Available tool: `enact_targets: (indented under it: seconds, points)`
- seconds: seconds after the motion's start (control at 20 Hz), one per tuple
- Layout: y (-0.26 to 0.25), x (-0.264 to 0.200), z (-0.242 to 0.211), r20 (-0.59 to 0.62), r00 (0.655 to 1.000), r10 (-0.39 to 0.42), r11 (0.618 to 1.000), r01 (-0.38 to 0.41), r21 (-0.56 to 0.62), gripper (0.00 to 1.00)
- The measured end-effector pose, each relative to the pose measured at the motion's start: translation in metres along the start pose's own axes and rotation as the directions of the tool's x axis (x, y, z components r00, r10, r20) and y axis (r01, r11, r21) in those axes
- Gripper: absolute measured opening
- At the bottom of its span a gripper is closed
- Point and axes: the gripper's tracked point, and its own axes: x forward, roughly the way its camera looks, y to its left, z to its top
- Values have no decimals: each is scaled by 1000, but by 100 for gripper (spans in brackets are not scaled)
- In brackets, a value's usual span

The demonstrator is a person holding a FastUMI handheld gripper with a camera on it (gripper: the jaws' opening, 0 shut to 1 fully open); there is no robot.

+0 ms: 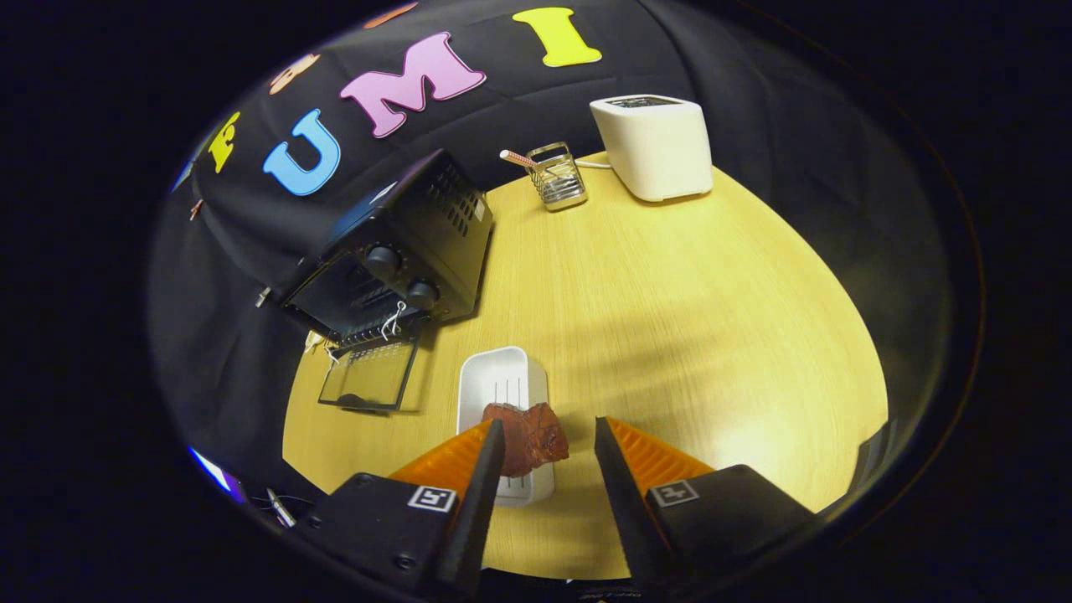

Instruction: Open the toaster oven, put the food inside, and close the toaster oven door.

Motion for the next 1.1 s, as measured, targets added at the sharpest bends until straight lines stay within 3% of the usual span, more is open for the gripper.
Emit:
enact_targets:
  seconds: [0.1,0.35,0.45,0.6,1.1]
  points:
    - [4,3,-4,-38,999,32,999,-30,45,50]
    - [-1,6,3,-52,998,37,989,-29,142,29]
    - [0,8,3,-58,996,67,981,-55,189,29]
    - [7,2,6,-39,995,89,972,-79,220,16]
    - [40,-48,28,110,994,-18,974,-8,225,14]
